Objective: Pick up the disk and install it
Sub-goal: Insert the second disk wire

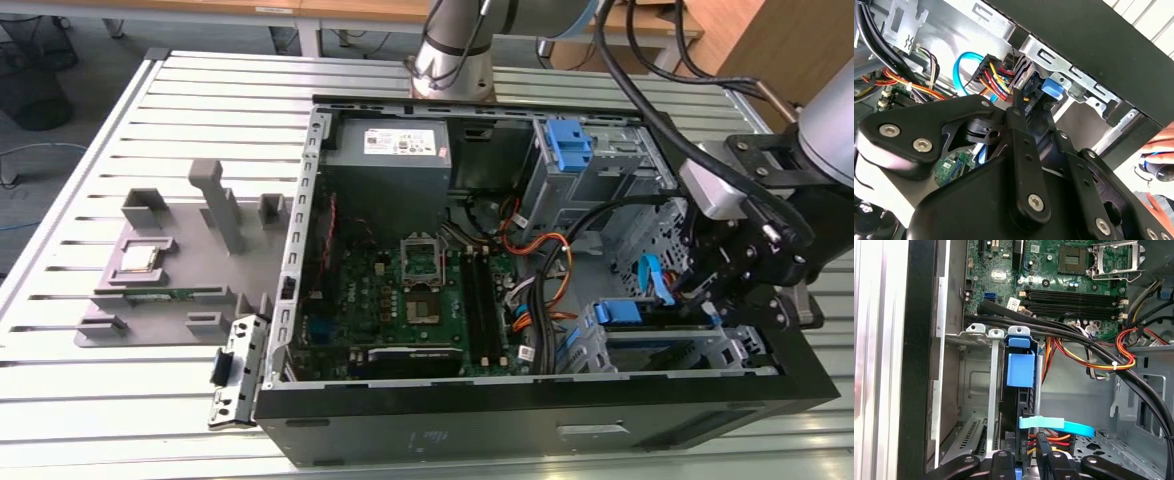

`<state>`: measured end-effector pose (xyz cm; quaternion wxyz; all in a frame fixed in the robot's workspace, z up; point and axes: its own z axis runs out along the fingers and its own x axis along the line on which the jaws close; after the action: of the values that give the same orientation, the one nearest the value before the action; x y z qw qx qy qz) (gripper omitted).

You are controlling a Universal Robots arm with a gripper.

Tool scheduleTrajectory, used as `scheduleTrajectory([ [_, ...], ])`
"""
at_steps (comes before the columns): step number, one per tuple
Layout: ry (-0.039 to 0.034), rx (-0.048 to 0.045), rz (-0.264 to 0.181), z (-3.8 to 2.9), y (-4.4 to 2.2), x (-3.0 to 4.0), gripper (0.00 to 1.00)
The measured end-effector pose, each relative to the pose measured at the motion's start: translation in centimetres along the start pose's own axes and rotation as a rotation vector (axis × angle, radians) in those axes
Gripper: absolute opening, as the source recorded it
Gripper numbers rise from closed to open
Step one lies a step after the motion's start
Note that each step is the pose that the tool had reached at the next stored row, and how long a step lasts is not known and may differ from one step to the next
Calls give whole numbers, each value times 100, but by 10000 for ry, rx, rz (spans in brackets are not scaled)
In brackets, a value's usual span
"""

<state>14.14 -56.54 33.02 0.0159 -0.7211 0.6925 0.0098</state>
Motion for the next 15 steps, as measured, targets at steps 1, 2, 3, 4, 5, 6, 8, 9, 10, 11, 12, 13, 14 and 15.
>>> scheduleTrajectory([
  [1, 0, 0, 0, -19, 0, 0, 31],
  [2, -1, 0, 1, -38, 0, -1, 31],
  [3, 0, 0, 1, -59, -1, -2, 31],
  [4, -2, 0, 0, -80, -1, -3, 31],
  [5, -2, 0, -1, -103, -2, -4, 31],
  [6, -2, 0, 0, -124, -2, -4, 31],
  [8, -1, 0, 0, -165, -3, -6, 31],
  [9, 0, 0, 0, -202, -3, -7, 31],
  [10, -1, 0, 0, -214, -3, -8, 31],
  [11, -3, 0, 0, -217, -4, -7, 31],
  [12, -4, 0, 0, -216, -3, -7, 31],
  [13, -4, 0, 0, -217, -4, -8, 31],
  [14, -4, 0, -1, -217, -4, -8, 31],
  [15, -2, 0, 0, -218, -3, -8, 31],
])
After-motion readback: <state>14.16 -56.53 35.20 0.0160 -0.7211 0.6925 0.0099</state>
